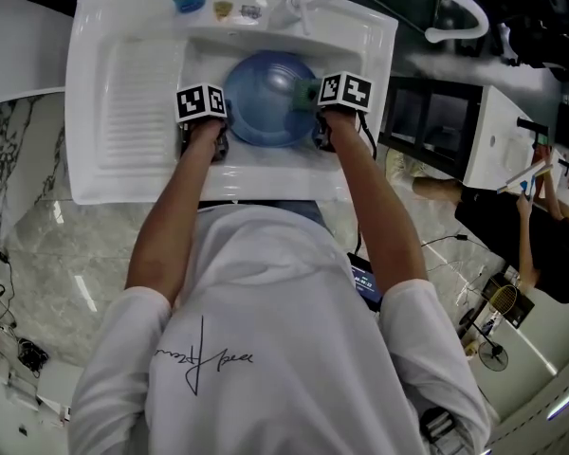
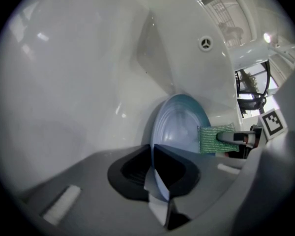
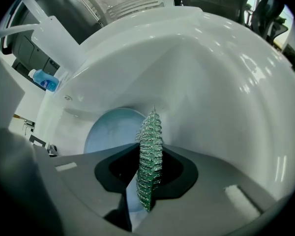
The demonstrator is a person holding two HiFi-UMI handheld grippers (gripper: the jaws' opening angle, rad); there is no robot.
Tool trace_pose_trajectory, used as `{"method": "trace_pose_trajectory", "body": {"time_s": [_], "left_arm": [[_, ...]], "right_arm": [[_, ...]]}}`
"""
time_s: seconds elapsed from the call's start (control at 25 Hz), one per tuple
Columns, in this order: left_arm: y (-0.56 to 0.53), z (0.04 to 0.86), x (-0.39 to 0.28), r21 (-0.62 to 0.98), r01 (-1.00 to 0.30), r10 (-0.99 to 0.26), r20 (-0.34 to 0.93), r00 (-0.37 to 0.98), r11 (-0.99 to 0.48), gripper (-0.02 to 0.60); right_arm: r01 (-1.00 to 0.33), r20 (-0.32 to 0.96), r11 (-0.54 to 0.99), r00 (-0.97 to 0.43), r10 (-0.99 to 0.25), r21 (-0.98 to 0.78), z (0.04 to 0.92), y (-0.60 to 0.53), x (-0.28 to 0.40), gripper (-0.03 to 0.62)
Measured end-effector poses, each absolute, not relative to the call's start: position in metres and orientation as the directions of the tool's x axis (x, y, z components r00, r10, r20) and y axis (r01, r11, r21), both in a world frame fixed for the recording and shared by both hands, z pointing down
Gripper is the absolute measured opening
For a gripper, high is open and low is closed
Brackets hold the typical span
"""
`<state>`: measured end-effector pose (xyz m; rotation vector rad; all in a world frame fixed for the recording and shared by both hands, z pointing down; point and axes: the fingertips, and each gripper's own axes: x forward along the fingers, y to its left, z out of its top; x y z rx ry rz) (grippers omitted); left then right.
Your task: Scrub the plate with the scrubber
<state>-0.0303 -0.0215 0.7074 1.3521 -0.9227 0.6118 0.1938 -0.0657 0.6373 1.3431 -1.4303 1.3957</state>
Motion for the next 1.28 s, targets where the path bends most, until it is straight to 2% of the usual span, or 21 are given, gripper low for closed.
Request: {"method": "trace_pose_trajectory", "body": {"time_s": [0.24,0.44,0.6,1.08,1.28], "left_arm": [[-0.022,0.707,-0.030,0.545,-0.825,-0.135,0.838,0.529,0.152,0.074],[-0.021,0.707,-0.030,0.544,-0.825,-0.135,0.839,0.528,0.153,0.074],[-0.020,0.707,-0.029,0.545,-0.824,-0.134,0.838,0.529,0.153,0.072],[-0.022,0.707,-0.031,0.542,-0.828,-0.132,0.839,0.527,0.140,0.074],[-0.018,0.707,-0.031,0.533,-0.837,-0.119,0.845,0.521,0.122,0.074]], "right_arm": [[-0.972,0.955,-0.094,-0.188,-0.229,-0.214,0.624,-0.067,0.194,0.063],[-0.925,0.916,-0.178,-0.277,-0.291,-0.336,0.608,-0.072,0.182,0.063],[-0.914,0.900,-0.164,-0.309,-0.307,-0.370,0.602,-0.071,0.172,0.063],[-0.851,0.842,-0.083,-0.490,-0.226,-0.518,0.619,-0.039,0.097,0.063],[-0.839,0.832,-0.058,-0.525,-0.180,-0.542,0.628,-0.025,0.072,0.063]]}}
